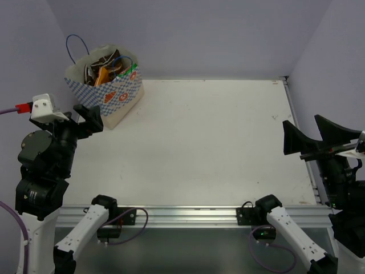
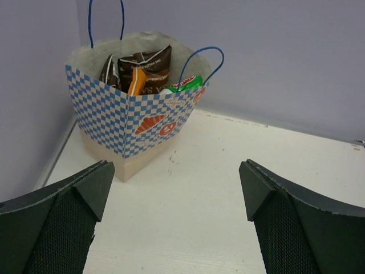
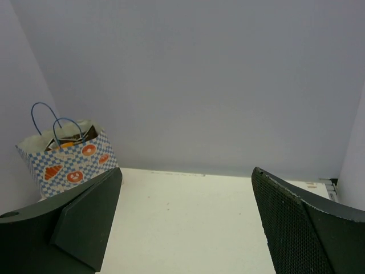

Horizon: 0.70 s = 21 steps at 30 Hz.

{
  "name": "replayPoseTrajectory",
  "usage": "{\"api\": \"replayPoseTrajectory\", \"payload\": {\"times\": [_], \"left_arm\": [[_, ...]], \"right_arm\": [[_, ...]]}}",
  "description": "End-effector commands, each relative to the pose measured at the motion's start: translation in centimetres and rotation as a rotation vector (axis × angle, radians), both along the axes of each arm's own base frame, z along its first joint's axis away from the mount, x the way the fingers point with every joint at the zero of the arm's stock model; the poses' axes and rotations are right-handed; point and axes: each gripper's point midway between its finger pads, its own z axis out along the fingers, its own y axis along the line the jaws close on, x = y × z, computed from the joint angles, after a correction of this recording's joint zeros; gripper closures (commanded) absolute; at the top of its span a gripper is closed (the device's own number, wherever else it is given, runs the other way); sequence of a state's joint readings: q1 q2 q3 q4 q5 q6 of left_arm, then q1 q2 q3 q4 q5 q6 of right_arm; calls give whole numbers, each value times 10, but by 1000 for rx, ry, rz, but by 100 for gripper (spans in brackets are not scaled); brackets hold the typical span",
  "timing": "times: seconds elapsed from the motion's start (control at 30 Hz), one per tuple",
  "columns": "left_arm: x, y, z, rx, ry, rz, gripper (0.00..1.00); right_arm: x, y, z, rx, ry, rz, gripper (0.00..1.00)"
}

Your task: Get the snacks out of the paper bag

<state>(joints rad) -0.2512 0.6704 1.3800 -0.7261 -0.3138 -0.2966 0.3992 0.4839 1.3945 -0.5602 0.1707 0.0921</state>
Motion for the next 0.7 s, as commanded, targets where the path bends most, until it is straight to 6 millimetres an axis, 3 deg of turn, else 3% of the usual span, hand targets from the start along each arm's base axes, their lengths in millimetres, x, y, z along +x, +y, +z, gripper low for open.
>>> {"api": "replayPoseTrajectory", "payload": {"times": [0.0, 0.23, 0.33, 0.5, 0.67], "left_arm": [[8, -4, -11, -24, 40, 0, 0], [25, -9, -25, -44, 92, 9, 0], [42, -19, -36, -27, 142, -23, 0], [80, -38, -62, 121, 237, -121, 0], [127, -46, -60, 302, 220, -174, 0]], "right_arm": [[4, 7, 1, -26, -15, 25, 1], [8, 16, -10, -30, 21, 63, 1], [13, 26, -23, -44, 68, 106, 1], [22, 51, -56, -73, 191, 216, 1], [19, 76, -78, -79, 259, 348, 1]]}}
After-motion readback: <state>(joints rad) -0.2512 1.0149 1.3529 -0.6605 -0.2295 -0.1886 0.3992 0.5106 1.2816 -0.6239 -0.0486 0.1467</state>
